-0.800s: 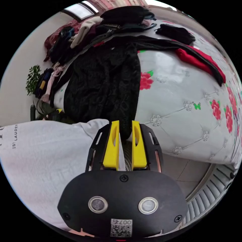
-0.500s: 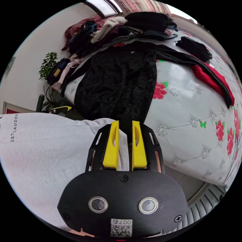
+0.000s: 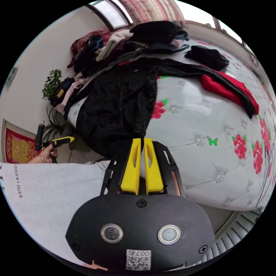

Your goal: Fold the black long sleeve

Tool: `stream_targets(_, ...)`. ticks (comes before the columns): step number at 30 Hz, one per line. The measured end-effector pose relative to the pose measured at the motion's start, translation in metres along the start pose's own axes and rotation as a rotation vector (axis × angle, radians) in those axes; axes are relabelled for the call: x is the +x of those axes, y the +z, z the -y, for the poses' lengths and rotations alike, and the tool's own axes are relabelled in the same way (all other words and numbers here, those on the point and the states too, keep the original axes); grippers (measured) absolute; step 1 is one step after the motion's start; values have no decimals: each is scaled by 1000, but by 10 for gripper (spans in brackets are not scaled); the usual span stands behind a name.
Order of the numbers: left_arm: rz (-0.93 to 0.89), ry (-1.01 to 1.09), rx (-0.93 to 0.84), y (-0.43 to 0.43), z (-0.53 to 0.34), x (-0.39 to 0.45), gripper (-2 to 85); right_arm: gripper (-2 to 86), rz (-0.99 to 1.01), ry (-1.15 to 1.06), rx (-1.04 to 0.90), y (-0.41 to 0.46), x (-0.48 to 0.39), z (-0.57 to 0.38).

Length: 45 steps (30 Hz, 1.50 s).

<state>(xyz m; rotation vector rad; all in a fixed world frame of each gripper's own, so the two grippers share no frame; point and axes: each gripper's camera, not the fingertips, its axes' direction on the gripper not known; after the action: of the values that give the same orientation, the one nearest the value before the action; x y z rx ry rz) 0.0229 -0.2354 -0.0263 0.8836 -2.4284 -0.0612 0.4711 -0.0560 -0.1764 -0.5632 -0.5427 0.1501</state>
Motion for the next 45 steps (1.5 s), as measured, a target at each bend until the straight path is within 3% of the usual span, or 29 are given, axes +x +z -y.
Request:
stream_targets(5, -33, -5, -63, 28, 1, -7, 96, 32, -25, -4, 28, -7, 16, -19)
stream_targets(11, -45, -10, -104, 62, 3, -18, 103, 58, -19, -177, 14, 18, -50, -34)
stream_targets(18, -83, -8, -97, 81, 19, -33, 114, 65, -271, -410, -195, 95, -105, -6)
stream_targets(20, -85, 11, -102, 83, 21, -35, 118, 54, -301, -454, -169, 103, -104, -12)
stream_targets(31, -125, 90, -93, 102, 38, -47, 135, 4, -125, -158, -75, 38, -50, -33)
stream_targets(33, -107, 98, -118, 110, 47, -46, 112, 4, -116, -140, -102, 40, -46, -36)
stream_targets(35, -98, 102, -162, 115, 52, -45, 20, 4, -104, -117, -102, 40, -45, -35)
stream_targets(37, -121, 124, -180, 114, 56, -45, 8, 5, -89, -96, -97, 38, -44, -33)
stream_targets(45, -464, 125, -92, 38, 30, -81, -3, 31, -147, -101, -103, 33, -38, -31)
